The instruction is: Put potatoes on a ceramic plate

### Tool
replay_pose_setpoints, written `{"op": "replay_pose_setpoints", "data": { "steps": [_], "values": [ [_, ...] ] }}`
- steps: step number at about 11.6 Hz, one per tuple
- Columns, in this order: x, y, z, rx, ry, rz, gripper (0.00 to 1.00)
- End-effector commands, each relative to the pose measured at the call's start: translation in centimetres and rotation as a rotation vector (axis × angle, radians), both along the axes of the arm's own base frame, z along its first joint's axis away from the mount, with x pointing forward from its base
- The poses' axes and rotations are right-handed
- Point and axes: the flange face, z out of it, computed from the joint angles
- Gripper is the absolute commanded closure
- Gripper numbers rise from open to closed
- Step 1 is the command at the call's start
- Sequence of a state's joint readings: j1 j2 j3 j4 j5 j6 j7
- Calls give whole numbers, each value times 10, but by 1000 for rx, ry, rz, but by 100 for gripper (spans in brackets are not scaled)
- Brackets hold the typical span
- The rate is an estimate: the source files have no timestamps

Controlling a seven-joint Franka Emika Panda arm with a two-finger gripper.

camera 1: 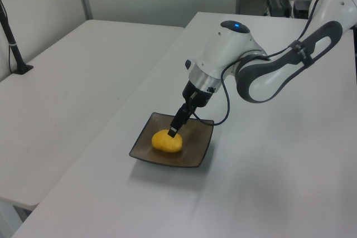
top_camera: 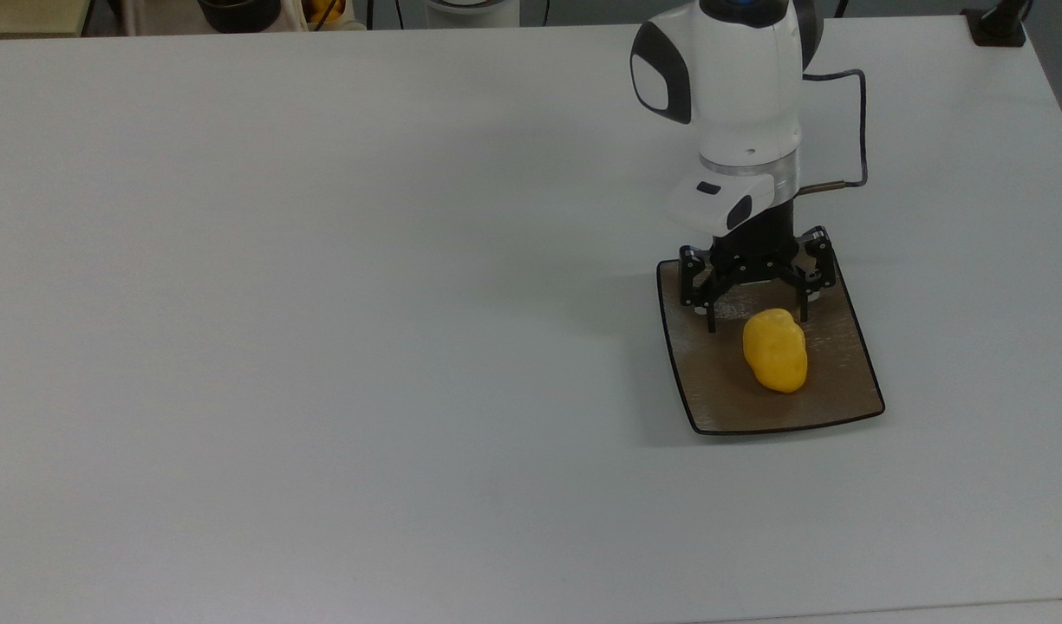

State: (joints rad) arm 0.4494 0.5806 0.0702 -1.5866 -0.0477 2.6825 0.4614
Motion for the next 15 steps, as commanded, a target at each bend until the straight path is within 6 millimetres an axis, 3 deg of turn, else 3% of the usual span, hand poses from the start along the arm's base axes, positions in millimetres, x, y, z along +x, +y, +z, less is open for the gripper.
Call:
{"op": "replay_pose_setpoints", "data": {
  "steps": [1, 2, 3, 7, 12, 14, 15],
  "values": [
    [3, 1, 6, -7, -27, -6, 0],
    [4, -2, 14, -4, -34, -8, 0],
    [5, -8, 33, -3, -53, -14, 0],
    [-4, -66, 114, -69, 40, -93, 0],
    [-61, -152, 233, -174, 220, -196, 0],
    [-88, -200, 267, -194, 310, -273, 0],
    [-97, -216, 274, -200, 356, -295, 0]
  ]
}}
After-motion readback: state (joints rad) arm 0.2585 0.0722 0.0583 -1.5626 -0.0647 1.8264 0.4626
